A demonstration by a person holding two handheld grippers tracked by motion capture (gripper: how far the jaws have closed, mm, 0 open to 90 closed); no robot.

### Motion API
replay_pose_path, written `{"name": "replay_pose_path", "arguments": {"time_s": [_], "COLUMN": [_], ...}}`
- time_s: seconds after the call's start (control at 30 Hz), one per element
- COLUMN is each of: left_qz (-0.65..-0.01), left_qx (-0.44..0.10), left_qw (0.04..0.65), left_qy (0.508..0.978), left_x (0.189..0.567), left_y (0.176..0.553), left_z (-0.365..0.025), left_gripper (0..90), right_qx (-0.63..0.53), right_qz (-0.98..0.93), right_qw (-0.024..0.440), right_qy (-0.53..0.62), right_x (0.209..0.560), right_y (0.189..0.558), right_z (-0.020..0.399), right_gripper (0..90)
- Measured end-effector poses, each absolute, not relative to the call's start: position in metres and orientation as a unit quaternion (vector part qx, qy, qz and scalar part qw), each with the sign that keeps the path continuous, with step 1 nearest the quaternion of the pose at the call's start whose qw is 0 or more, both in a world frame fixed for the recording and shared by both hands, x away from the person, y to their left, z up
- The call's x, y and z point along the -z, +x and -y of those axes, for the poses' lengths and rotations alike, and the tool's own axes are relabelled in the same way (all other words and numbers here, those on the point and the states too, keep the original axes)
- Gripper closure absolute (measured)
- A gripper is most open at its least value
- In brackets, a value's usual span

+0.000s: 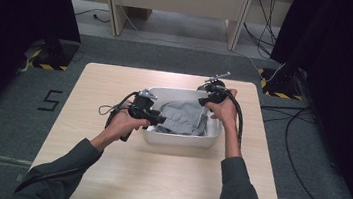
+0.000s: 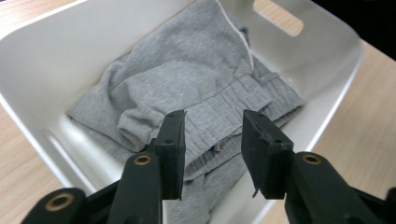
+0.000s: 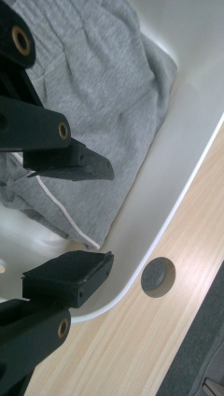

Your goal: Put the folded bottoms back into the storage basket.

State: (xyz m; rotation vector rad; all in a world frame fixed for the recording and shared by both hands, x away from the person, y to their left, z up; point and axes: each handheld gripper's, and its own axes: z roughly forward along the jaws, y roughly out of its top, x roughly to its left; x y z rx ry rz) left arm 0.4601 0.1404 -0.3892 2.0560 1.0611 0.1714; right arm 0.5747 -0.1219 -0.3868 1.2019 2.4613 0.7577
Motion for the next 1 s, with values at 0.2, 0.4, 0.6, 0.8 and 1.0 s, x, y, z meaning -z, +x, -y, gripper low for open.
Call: {"name": "replay_pose_path", "arguments": {"time_s": [0.2, 0.4, 0.6, 0.8, 1.0], "left_qz": [-0.421, -0.418, -0.423, -0.423, -0.423], "left_qx": [-0.051, -0.044, -0.032, -0.029, -0.031], "left_qw": [0.414, 0.408, 0.42, 0.426, 0.433], "left_qy": [0.805, 0.81, 0.802, 0.799, 0.795], "left_x": [0.387, 0.388, 0.386, 0.386, 0.384], "left_y": [0.457, 0.456, 0.456, 0.455, 0.451], "left_z": [-0.14, -0.142, -0.15, -0.156, -0.162], "left_gripper": [48.8, 37.1, 32.8, 30.3, 28.7], "right_qx": [-0.278, -0.292, -0.291, -0.3, -0.314], "right_qz": [-0.858, -0.862, -0.869, -0.868, -0.866], "right_qw": [0.147, 0.15, 0.159, 0.156, 0.16], "right_qy": [0.406, 0.387, 0.366, 0.364, 0.355], "right_x": [0.381, 0.375, 0.373, 0.37, 0.367], "right_y": [0.569, 0.56, 0.548, 0.541, 0.531], "right_z": [0.119, 0.113, 0.111, 0.114, 0.115], "right_gripper": [52.3, 51.1, 49.4, 47.5, 45.2]}}
